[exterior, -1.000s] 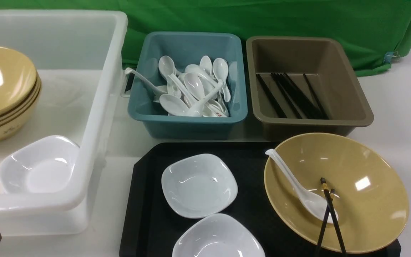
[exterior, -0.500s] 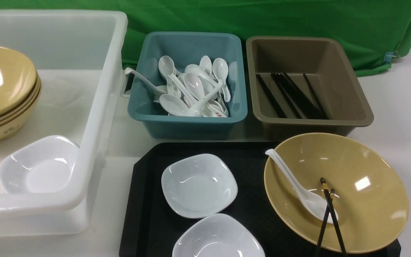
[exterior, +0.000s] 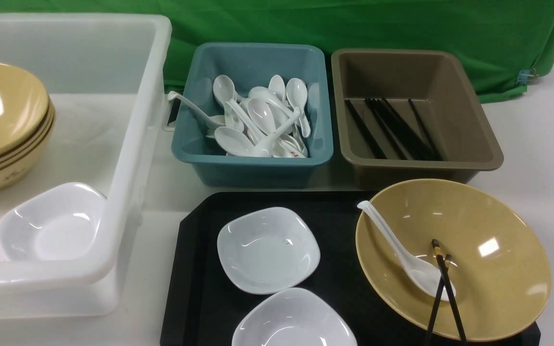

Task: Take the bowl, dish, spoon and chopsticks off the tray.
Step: Use the right arm to grab the chopsticks

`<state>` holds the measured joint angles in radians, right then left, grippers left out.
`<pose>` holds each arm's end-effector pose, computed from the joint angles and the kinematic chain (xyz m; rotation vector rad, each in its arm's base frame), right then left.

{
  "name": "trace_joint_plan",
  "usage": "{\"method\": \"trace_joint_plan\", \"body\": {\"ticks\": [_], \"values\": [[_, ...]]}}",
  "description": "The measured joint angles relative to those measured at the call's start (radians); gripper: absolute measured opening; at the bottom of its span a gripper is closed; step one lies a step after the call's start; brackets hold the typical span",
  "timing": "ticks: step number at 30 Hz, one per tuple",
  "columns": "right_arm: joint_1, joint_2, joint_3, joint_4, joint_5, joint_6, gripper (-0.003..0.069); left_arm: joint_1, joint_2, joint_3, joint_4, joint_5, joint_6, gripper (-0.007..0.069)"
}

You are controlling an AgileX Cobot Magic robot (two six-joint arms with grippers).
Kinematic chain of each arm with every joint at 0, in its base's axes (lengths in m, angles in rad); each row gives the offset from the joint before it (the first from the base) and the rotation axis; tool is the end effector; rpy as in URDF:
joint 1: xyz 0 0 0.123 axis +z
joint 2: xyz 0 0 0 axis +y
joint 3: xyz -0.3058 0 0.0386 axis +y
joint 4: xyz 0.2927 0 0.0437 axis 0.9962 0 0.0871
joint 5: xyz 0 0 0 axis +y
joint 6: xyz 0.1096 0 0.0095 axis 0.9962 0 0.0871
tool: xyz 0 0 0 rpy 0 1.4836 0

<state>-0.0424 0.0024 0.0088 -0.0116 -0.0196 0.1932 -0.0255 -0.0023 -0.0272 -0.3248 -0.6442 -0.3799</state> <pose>0.0969 -0.0041 0.2132 0.1648 1.4670 0.1131 0.0660 0.0194 0.2856 -0.4316 0.7481 -0.5465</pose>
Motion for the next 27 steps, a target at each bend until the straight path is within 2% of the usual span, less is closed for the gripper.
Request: {"method": "trace_joint_plan", "body": {"ticks": [1, 2, 3, 5, 8, 12, 13, 14, 15, 16, 17, 18, 22, 24, 27], "values": [[0.0, 0.0, 0.0, 0.012, -0.093, 0.14, 0.0241, 0.0, 0.0, -0.071, 0.005, 0.062, -0.03, 0.0003], [0.0, 0.0, 0.0, 0.019, -0.103, 0.154, 0.0241, 0.0, 0.003, -0.082, 0.008, 0.072, -0.036, 0.0003], [0.0, 0.0, 0.0, 0.028, -0.167, 0.229, 0.0241, 0.0, 0.031, -0.2, 0.034, 0.202, -0.044, 0.0003], [0.0, 0.0, 0.0, 0.036, -0.234, 0.28, 0.0241, 0.0, 0.096, -0.337, 0.085, 0.372, -0.053, 0.0003], [0.0, 0.0, 0.0, 0.043, -0.306, 0.305, 0.0241, 0.0, 0.266, -0.557, 0.146, 0.71, -0.042, 0.0003], [0.002, 0.0, 0.0, 0.045, -0.373, 0.408, 0.0212, 0.0, 0.516, -0.798, 0.135, 1.135, 0.131, 0.0003], [0.007, 0.0, -0.014, 0.035, -0.34, 0.43, 0.0195, 0.0, 0.586, -0.831, 0.125, 1.214, 0.19, 0.0003], [0.015, 0.004, -0.045, 0.021, -0.266, 0.446, 0.0167, 0.0, 0.655, -0.867, 0.103, 1.314, 0.249, 0.0003], [0.032, 0.028, -0.134, 0.002, -0.09, 0.443, 0.0104, 0.0, 0.761, -0.89, 0.066, 1.414, 0.34, 0.0003], [0.041, 0.046, -0.162, -0.002, -0.042, 0.435, 0.0086, 0.0, 0.786, -0.892, 0.056, 1.433, 0.363, 0.0003], [0.064, 0.096, -0.248, -0.007, 0.102, 0.393, 0.004, 0.0, 0.874, -0.894, 0.017, 1.482, 0.439, 0.0003], [0.093, 0.163, -0.341, -0.008, 0.243, 0.336, 0.0024, 0.0, 0.947, -0.894, -0.016, 1.514, 0.504, 0.0003], [0.212, 0.437, -0.604, -0.003, 0.616, 0.177, 0.0008, -0.016, 1.117, -0.894, -0.106, 1.546, 0.634, 0.0], [0.283, 0.601, -0.713, -0.003, 0.765, 0.11, -0.0002, -0.079, 1.179, -0.894, -0.126, 1.547, 0.673, -0.0008], [0.361, 0.816, -0.808, 0.047, 0.894, 0.033, -0.0007, -0.197, 1.209, -0.894, -0.104, 1.538, 0.673, -0.0011]]}}
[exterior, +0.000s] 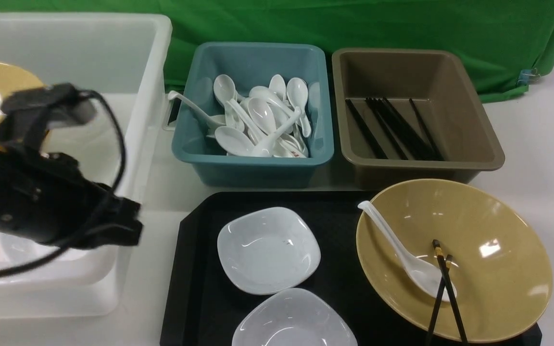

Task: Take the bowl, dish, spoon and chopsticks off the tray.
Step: Use the right arm to grab the chopsticks

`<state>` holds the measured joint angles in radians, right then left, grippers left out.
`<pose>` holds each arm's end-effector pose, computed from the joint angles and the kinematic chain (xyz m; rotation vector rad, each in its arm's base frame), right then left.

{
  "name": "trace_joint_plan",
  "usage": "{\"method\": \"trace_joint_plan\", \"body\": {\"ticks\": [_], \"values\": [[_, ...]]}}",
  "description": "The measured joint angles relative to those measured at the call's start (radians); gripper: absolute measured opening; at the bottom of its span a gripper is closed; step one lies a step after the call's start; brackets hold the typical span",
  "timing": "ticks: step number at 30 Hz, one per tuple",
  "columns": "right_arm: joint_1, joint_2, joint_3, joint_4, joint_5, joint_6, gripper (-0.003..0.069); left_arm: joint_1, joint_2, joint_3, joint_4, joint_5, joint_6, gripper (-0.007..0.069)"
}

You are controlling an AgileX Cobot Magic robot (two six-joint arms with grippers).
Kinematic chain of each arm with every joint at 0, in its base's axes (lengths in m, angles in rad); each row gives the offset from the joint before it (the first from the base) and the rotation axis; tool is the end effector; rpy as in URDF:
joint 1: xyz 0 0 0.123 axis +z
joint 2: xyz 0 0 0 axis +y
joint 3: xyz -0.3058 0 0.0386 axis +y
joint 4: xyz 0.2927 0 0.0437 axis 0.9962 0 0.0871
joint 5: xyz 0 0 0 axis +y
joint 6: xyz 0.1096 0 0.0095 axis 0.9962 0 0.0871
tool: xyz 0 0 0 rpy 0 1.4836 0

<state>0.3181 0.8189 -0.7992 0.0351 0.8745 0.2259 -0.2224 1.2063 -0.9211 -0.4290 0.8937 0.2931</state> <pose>0.1785 0.0619 0.3312 -0.0965 2.3963 0.3003 0.2578 -0.0949 0.2920 0.4238 2.5769 -0.5053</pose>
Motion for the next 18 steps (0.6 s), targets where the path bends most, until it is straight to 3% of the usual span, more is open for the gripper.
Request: {"method": "trace_joint_plan", "body": {"ticks": [3, 7, 10, 13, 18], "values": [[0.02, 0.201, -0.11, 0.125, 0.121, -0.13, -0.0009, -0.182, 0.018, -0.02, 0.056, -0.009, -0.056, -0.001], [0.016, 0.425, -0.228, 0.236, 0.238, -0.226, -0.0008, -0.291, 0.038, -0.08, 0.078, 0.016, -0.085, -0.001], [0.012, 0.556, -0.305, 0.257, 0.277, -0.226, 0.002, -0.341, 0.05, -0.13, 0.082, 0.021, -0.098, -0.001], [0.01, 0.669, -0.346, 0.261, 0.282, -0.226, 0.0104, -0.354, 0.053, -0.158, 0.084, 0.015, -0.104, -0.001], [0.01, 0.789, -0.353, 0.238, 0.254, -0.184, 0.0398, -0.354, 0.081, -0.164, 0.088, -0.001, -0.058, -0.001]]}}
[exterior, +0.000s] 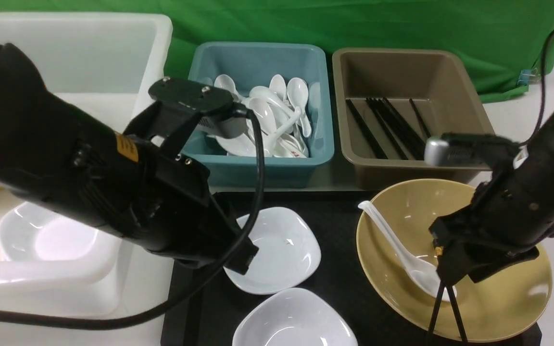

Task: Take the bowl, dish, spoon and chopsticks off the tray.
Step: Use the right arm to grab the chopsticks, then use the right arm to put the chopsticks into the small storage box on the right

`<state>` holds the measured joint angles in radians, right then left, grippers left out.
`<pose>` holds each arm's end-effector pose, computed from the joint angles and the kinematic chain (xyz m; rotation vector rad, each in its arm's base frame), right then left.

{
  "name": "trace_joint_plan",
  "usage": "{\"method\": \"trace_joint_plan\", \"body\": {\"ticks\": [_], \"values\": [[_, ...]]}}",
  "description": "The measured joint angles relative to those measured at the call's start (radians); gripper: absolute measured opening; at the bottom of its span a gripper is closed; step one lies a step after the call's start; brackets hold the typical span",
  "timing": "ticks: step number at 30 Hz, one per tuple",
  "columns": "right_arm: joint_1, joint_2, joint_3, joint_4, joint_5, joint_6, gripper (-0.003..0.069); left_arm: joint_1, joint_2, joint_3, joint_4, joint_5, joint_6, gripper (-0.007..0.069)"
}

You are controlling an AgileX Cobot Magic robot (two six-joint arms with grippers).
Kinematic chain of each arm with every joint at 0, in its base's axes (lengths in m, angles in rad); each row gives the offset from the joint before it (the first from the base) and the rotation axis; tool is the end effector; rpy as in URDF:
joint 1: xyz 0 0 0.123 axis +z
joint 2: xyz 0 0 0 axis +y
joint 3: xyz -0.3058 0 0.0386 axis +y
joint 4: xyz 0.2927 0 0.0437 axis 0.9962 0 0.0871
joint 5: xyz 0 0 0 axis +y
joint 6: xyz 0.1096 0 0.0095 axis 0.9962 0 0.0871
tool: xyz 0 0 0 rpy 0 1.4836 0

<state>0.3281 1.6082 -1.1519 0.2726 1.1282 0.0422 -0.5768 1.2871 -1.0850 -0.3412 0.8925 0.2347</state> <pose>0.3145 0.1353 0.2311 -0.2741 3.0776 0.4033 0.2410 -0.1910 0.3233 0.8562 2.4471 -0.5490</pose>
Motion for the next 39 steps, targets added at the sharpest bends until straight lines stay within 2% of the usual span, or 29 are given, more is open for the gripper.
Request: {"method": "trace_joint_plan", "body": {"ticks": [1, 2, 3, 6, 8, 15, 18, 22, 32, 39], "values": [[0.0, 0.0, 0.0, 0.0, -0.002, 0.003, 0.0405, 0.0, 0.002, 0.0, 0.0, 0.0, 0.003, -0.001], [0.0, 0.028, 0.0, -0.015, -0.025, 0.024, 0.0447, 0.0, 0.022, -0.002, -0.01, -0.001, 0.028, -0.001], [0.0, 0.036, 0.0, -0.02, -0.033, 0.027, 0.0449, 0.0, 0.035, -0.002, -0.017, -0.004, 0.041, -0.001], [0.0, 0.055, -0.001, -0.025, -0.064, 0.044, 0.043, 0.0, 0.064, -0.002, -0.041, -0.022, 0.082, -0.001], [-0.002, 0.087, -0.001, -0.026, -0.081, 0.063, 0.0379, 0.0, 0.094, -0.002, -0.082, -0.075, 0.156, -0.001], [-0.003, 0.149, -0.001, -0.026, -0.082, 0.069, 0.0363, 0.0, 0.111, -0.002, -0.165, -0.161, 0.266, -0.001], [-0.003, 0.152, -0.001, -0.026, -0.084, 0.069, 0.0276, 0.0, 0.112, -0.002, -0.178, -0.184, 0.271, -0.001], [-0.003, 0.152, -0.001, -0.026, -0.091, 0.069, 0.0057, 0.0, 0.112, -0.002, -0.18, -0.192, 0.272, -0.001], [-0.003, 0.142, -0.013, -0.026, -0.093, 0.07, 0.0038, 0.0, 0.112, -0.002, -0.18, -0.197, 0.275, -0.0007], [-0.003, 0.051, -0.121, -0.026, -0.025, 0.069, 0.0038, 0.0, 0.112, -0.002, -0.181, -0.247, 0.275, -0.0006]]}}
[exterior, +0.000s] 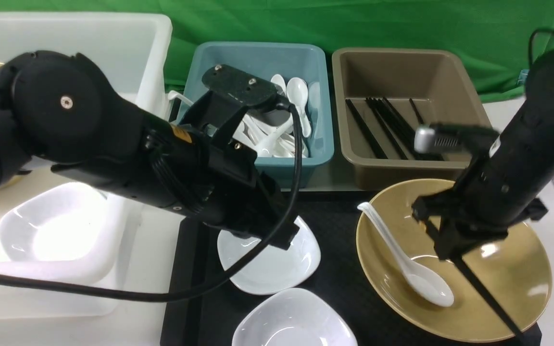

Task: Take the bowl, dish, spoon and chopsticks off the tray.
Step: Use the right arm to put the chopsticks into the small storage box on the right

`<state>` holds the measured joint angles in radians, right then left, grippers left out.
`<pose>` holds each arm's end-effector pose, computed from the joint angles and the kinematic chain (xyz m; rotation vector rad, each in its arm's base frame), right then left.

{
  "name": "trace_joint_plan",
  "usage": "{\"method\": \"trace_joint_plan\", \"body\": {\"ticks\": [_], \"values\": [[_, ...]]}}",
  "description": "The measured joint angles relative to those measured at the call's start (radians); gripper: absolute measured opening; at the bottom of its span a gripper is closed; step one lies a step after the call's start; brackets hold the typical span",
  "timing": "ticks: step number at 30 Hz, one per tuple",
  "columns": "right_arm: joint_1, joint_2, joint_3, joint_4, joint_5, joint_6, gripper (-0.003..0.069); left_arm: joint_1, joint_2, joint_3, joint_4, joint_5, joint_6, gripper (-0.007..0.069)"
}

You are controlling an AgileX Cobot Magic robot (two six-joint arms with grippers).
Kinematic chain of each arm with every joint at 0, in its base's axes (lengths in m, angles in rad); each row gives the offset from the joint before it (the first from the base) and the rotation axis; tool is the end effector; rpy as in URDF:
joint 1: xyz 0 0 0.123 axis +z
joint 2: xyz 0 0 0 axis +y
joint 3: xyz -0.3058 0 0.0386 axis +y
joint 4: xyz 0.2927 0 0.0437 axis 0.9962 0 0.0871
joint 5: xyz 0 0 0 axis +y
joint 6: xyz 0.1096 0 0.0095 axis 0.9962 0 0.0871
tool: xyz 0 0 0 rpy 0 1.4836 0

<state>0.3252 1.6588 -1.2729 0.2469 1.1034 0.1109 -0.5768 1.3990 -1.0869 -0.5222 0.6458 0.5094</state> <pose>0.3450 0.1417 0.2489 -0.1819 2.9966 0.3930 0.2758 -0.2189 0.3070 0.9151 2.2285 -0.5973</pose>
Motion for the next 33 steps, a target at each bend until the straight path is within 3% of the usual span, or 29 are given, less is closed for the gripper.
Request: {"method": "trace_joint_plan", "body": {"ticks": [5, 13, 19, 28, 31, 33], "values": [[-0.02, -0.018, -0.141, 0.008, 0.021, -0.01, 0.0038, 0.0, 0.0, -0.005, -0.022, -0.107, 0.0, -0.0006], [-0.153, 0.105, -0.46, 0.054, 0.023, -0.041, 0.0038, 0.0, 0.001, -0.072, -0.035, -0.267, -0.037, -0.0006], [-0.23, 0.367, -0.801, 0.184, -0.07, -0.055, 0.0038, 0.0, 0.029, -0.109, -0.038, -0.468, -0.038, -0.0006], [-0.237, 0.661, -1.036, 0.229, -0.251, -0.05, 0.0038, 0.0, 0.069, -0.11, 0.002, -0.508, -0.039, -0.0006], [-0.237, 0.716, -1.036, 0.227, -0.245, -0.05, 0.0074, 0.0, 0.071, -0.11, 0.003, -0.474, -0.05, -0.0006], [-0.237, 0.735, -1.036, 0.226, -0.223, -0.05, 0.0157, 0.0, 0.071, -0.11, 0.003, -0.449, -0.058, -0.0006]]}}
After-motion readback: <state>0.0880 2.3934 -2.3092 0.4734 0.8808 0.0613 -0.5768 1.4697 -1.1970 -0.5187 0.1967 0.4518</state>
